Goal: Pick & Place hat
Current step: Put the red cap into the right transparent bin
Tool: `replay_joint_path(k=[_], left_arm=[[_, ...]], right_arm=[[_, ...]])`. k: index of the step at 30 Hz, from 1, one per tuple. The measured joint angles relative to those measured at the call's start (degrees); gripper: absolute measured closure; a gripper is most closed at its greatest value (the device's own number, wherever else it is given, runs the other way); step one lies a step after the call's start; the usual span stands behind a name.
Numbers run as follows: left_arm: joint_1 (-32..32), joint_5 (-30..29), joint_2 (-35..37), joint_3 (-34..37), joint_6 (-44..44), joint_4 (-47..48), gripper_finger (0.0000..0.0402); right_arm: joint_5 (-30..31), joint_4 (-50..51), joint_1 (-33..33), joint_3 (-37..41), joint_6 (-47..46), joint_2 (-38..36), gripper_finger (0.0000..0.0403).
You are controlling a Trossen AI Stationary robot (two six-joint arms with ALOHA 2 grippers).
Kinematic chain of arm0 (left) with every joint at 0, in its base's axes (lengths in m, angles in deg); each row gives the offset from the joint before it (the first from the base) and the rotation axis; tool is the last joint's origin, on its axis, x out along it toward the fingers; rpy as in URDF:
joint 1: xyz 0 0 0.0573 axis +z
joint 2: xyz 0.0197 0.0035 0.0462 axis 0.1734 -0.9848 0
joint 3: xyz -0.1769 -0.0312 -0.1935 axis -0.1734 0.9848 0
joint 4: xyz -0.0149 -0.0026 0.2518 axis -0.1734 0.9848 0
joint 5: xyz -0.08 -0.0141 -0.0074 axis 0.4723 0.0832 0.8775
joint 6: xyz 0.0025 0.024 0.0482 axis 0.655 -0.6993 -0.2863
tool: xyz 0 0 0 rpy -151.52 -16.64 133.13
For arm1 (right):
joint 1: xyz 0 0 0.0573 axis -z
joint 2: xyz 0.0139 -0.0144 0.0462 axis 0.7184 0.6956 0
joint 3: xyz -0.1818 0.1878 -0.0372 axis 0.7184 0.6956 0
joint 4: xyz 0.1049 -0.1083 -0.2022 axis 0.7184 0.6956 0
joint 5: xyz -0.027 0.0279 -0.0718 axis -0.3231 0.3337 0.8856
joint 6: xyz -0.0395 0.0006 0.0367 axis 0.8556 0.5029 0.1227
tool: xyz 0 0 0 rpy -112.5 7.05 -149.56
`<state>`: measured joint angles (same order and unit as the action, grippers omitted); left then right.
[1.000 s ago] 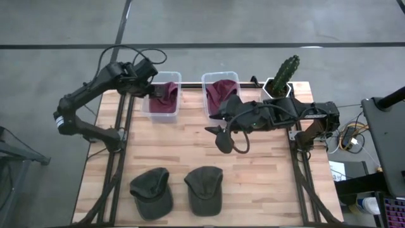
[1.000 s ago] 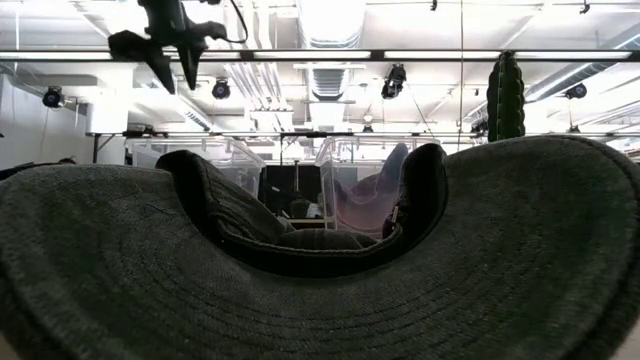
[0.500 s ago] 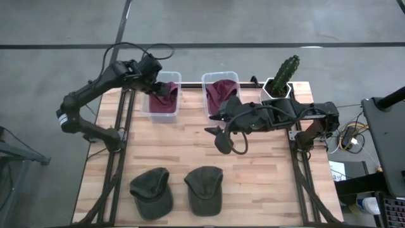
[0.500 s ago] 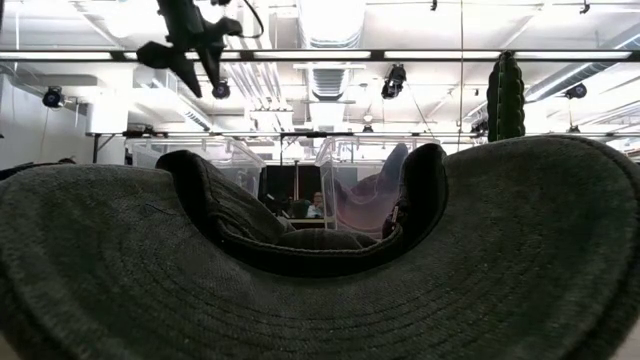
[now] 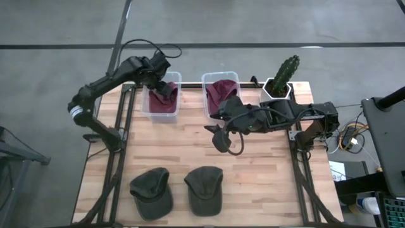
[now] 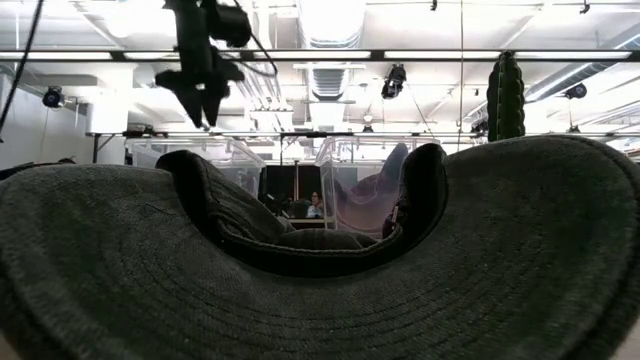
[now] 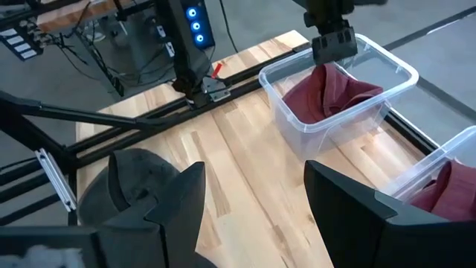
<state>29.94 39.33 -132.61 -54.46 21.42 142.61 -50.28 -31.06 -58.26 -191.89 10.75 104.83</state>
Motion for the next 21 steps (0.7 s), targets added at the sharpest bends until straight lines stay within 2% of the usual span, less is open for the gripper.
replay_joint_path(k=[12, 21], left_arm=[[2.01, 2.83, -8.74, 0.02, -12.91, -1.87, 0.0223], [2.01, 3.03, -9.91, 0.04, -16.49, -3.67, 0.0223]], right_arm=[[0.12, -0.10, -0.04, 3.30, -3.48, 0.00, 0.0181], [0.11, 0.00, -0.02, 3.74, -4.24, 0.00, 0.0181]])
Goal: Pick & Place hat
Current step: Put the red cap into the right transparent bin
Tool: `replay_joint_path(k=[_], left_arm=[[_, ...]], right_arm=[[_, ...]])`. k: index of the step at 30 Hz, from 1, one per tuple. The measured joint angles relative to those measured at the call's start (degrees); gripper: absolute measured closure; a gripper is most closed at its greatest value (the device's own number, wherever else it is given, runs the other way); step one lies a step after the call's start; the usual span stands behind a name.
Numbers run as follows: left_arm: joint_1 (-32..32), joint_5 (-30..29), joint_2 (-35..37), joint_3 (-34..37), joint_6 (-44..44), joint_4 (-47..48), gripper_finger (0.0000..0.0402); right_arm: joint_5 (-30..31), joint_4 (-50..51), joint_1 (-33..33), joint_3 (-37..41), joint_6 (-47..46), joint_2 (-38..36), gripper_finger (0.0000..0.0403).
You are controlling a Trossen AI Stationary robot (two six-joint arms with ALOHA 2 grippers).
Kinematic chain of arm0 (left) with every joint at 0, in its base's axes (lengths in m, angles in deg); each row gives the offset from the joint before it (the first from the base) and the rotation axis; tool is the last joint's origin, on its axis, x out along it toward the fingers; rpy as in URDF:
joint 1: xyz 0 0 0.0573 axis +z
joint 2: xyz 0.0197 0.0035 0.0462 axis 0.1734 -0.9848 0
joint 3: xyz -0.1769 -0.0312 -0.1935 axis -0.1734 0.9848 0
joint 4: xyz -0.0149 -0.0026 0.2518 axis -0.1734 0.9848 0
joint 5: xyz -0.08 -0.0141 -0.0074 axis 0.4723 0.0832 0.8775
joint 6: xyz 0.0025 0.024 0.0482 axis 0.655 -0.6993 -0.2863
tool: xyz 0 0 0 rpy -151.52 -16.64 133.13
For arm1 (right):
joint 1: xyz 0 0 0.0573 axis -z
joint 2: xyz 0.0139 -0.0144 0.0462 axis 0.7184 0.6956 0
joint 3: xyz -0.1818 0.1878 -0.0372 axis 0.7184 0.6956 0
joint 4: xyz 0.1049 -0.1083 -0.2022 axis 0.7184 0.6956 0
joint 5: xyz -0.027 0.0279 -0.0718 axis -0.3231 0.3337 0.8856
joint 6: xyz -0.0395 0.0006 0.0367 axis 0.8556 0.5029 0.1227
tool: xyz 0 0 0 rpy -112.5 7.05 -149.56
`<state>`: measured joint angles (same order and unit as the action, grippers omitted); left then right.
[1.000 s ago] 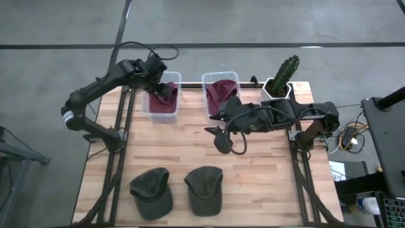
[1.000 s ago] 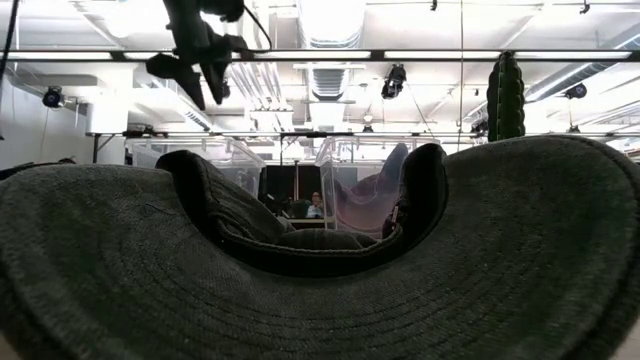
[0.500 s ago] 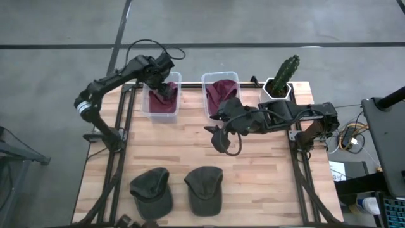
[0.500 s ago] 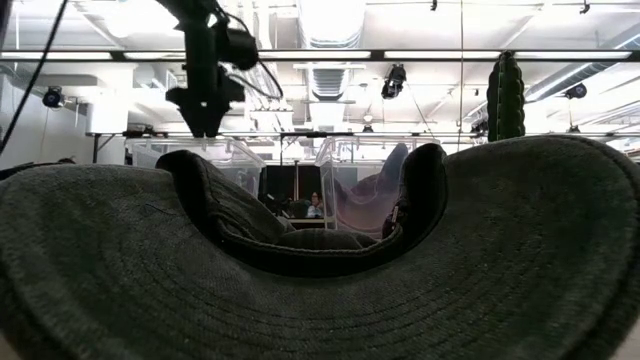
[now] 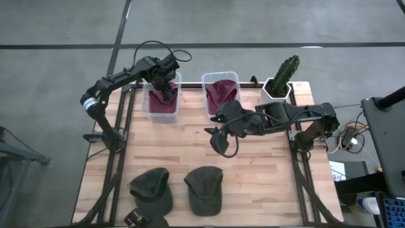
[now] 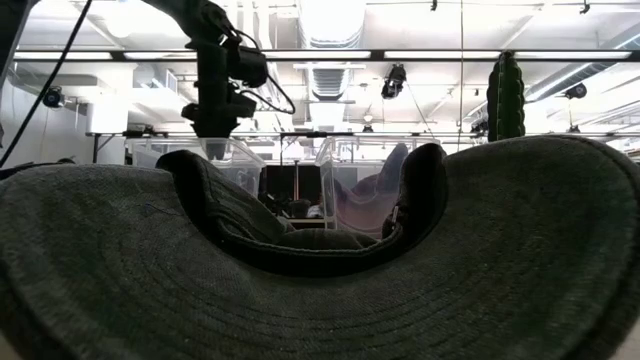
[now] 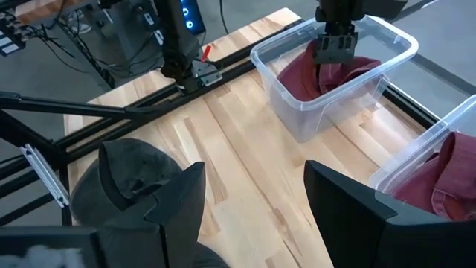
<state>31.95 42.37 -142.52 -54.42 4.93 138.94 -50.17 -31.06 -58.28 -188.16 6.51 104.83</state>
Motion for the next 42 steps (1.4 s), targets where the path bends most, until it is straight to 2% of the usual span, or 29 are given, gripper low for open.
replay_joint_path(k=[14, 21, 30, 36, 42], left_arm=[[0.09, 4.65, 0.09, 0.00, -10.32, -2.30, 0.0223], [0.17, 10.27, 0.15, 0.97, -12.92, -3.59, 0.0223], [1.11, 7.71, 0.17, 6.43, -13.79, -10.41, 0.0223], [1.11, 6.68, 0.17, 8.51, -15.49, -13.69, 0.0223], [1.22, 3.11, 0.17, 9.41, -16.61, -18.60, 0.0223]], right_arm=[[1.20, -0.02, 0.04, 0.00, 0.65, 0.00, 0.0181], [1.22, -0.04, 0.04, 0.00, -0.24, 0.00, 0.0181], [2.67, -0.28, 0.00, 0.00, -0.44, 0.00, 0.0181], [2.67, -0.39, 0.00, 0.00, -1.89, 0.00, 0.0181], [2.67, -0.46, 0.00, 0.00, -1.95, 0.00, 0.0181]])
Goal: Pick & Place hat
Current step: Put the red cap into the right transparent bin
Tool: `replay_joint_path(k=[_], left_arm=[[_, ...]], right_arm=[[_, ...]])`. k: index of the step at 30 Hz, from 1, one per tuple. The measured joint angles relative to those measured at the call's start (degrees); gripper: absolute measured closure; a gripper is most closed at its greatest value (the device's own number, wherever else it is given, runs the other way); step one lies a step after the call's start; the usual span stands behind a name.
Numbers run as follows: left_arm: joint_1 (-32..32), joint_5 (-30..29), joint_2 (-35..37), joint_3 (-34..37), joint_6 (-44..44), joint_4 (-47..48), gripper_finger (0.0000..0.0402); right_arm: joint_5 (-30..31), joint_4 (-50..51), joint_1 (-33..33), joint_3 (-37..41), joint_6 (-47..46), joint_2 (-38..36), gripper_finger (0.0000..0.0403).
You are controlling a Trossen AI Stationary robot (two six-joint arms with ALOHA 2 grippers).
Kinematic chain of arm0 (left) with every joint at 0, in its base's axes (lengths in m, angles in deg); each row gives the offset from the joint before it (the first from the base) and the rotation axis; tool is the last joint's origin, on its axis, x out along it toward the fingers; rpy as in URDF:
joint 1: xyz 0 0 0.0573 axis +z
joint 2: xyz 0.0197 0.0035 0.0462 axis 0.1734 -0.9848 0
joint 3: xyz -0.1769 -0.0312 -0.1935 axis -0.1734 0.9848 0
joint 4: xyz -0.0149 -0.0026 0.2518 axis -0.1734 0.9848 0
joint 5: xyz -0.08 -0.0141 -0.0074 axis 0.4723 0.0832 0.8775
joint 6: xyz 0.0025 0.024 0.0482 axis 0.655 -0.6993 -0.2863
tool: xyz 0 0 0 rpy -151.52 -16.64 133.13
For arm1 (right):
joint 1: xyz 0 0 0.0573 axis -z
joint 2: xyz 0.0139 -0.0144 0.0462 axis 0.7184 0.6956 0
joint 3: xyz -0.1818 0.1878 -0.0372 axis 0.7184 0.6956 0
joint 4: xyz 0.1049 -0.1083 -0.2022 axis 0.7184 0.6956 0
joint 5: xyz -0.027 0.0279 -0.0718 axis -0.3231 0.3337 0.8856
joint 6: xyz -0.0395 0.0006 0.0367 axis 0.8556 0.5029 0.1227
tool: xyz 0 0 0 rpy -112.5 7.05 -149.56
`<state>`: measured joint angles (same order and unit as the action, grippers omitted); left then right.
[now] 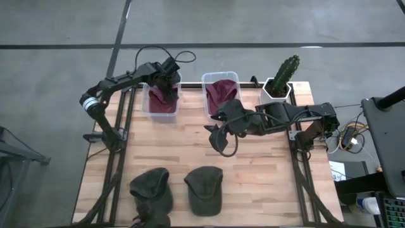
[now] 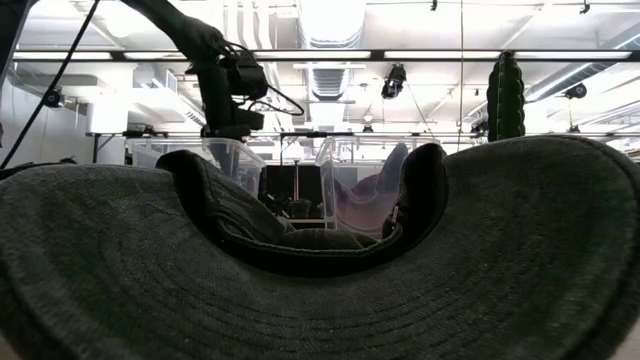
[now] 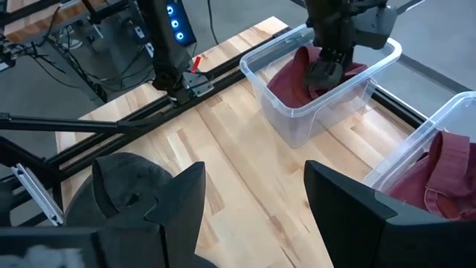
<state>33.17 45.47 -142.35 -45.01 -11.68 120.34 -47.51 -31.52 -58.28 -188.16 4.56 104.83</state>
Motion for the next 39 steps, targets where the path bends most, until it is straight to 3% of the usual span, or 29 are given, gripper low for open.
replay_joint_path(k=[12, 15, 19, 21, 30, 39], left_arm=[[0.37, -2.55, 0.00, 2.99, -1.98, -6.02, 0.0235], [0.58, -2.71, 0.00, 2.97, -2.00, -7.58, 0.0270], [0.89, -3.45, 0.00, 2.97, -1.93, -7.70, 0.0364], [1.03, -3.48, 0.00, 2.97, -1.33, -7.65, 0.0389], [1.03, -3.71, 0.42, 2.18, -1.24, -3.57, 0.0399], [1.03, -3.76, 5.96, 0.64, -1.15, -2.13, 0.0400]], right_arm=[[0.00, -0.68, 0.00, 0.00, -1.67, 0.00, 0.0181], [-0.02, -0.94, 0.00, 0.00, -1.89, 0.00, 0.0181], [-0.02, -2.46, 0.00, 0.00, -1.88, 0.00, 0.0181], [-0.02, -2.58, 0.00, 0.00, -1.89, 0.00, 0.0181], [-0.04, -2.62, 0.04, 0.00, -1.87, 0.00, 0.0181], [-0.04, -2.64, 0.04, 0.00, -1.13, 0.00, 0.0181]])
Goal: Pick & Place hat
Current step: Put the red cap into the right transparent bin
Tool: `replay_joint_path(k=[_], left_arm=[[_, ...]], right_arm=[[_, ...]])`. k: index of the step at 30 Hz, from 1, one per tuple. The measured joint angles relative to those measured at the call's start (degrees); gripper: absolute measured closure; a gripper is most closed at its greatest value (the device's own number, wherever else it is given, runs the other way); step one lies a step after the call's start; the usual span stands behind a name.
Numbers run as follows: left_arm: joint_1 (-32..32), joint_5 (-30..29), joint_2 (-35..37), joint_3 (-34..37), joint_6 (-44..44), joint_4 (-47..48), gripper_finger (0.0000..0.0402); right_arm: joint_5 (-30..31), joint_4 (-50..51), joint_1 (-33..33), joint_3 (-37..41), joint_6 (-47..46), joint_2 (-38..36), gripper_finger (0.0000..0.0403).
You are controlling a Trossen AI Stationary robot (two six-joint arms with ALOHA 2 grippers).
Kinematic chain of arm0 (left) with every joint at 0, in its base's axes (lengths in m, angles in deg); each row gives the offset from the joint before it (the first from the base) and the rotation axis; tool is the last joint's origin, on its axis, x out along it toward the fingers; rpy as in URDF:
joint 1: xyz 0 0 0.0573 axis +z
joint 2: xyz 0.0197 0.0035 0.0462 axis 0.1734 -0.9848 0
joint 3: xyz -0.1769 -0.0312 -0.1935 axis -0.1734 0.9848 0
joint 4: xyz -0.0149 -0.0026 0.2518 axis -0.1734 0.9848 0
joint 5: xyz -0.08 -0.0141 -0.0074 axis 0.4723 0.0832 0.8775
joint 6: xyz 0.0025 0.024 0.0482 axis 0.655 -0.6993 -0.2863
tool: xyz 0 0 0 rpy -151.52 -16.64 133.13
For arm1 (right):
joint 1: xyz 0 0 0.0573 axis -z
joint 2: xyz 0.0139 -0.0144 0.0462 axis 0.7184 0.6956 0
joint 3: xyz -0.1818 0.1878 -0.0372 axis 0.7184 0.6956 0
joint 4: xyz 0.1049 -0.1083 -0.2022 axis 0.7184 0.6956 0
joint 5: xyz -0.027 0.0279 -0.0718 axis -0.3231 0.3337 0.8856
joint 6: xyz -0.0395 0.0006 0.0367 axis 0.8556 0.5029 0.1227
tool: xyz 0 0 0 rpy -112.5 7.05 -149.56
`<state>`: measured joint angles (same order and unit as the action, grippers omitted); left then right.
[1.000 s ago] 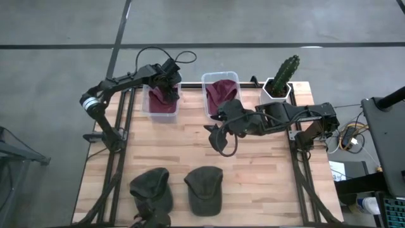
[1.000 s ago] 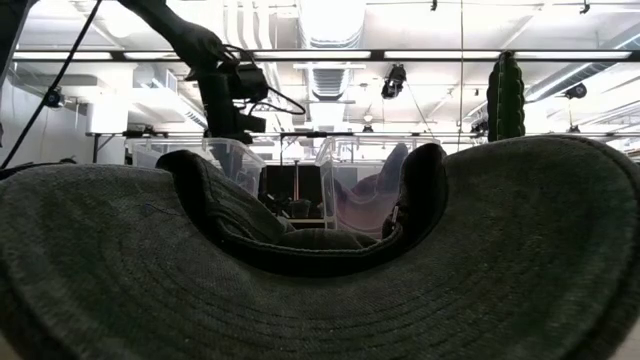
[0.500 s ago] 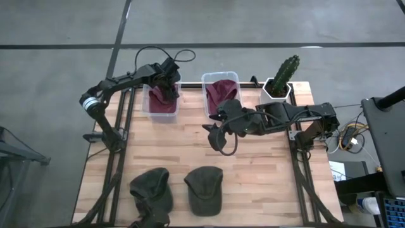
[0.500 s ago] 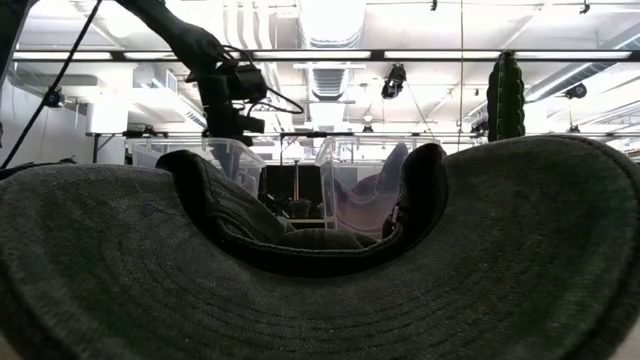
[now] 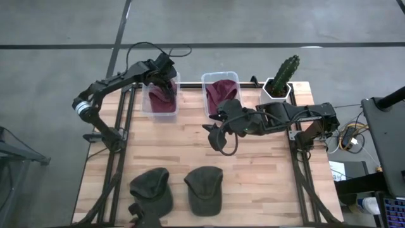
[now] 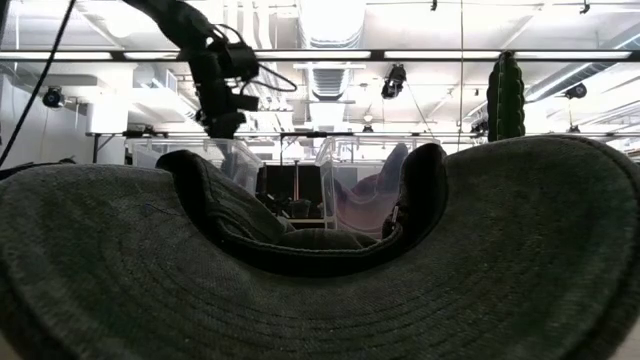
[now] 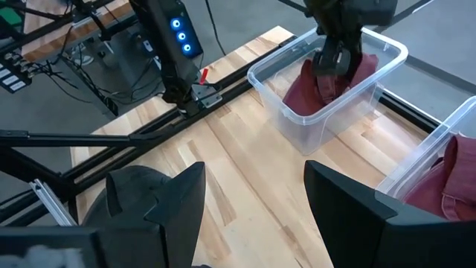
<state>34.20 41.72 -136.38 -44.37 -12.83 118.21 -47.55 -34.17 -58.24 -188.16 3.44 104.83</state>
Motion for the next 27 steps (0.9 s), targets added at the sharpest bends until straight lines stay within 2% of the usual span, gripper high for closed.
replay_joint_path(k=[5, 27], left_arm=[[0.00, 0.10, 2.48, -0.17, -0.32, 0.42, 0.0401], [0.00, -0.91, 2.71, 0.34, -0.12, 2.84, 0.0401]], right_arm=[[0.00, 0.00, -0.01, 0.00, 0.35, 0.00, 0.0181], [0.00, -0.14, -0.04, 0.49, 0.37, 0.00, 0.0181]])
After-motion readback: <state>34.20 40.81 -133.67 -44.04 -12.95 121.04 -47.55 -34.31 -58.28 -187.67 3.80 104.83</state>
